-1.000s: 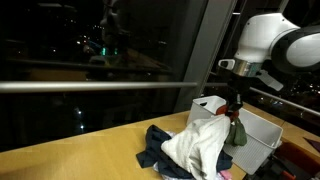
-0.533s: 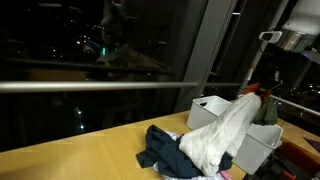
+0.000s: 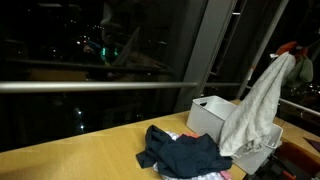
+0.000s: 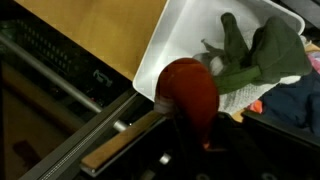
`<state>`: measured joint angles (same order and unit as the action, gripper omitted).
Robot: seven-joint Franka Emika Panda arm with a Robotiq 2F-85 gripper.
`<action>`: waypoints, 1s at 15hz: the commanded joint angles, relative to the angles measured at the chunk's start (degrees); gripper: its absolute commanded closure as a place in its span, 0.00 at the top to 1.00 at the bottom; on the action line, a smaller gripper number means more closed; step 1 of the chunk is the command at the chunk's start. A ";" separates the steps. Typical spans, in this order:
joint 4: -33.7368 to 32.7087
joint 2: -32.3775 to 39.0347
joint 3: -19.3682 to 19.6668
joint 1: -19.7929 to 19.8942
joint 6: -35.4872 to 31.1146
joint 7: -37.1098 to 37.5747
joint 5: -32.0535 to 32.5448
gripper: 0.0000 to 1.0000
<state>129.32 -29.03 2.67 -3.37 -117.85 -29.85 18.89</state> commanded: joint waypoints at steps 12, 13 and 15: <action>-26.52 18.74 0.25 0.24 9.65 -8.71 -1.83 0.04; -25.25 19.82 0.40 0.33 8.58 -9.28 -2.63 0.04; -19.98 22.25 0.96 0.73 3.05 -11.16 -5.14 0.04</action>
<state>104.63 -9.74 2.79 -3.35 -108.70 -37.53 17.02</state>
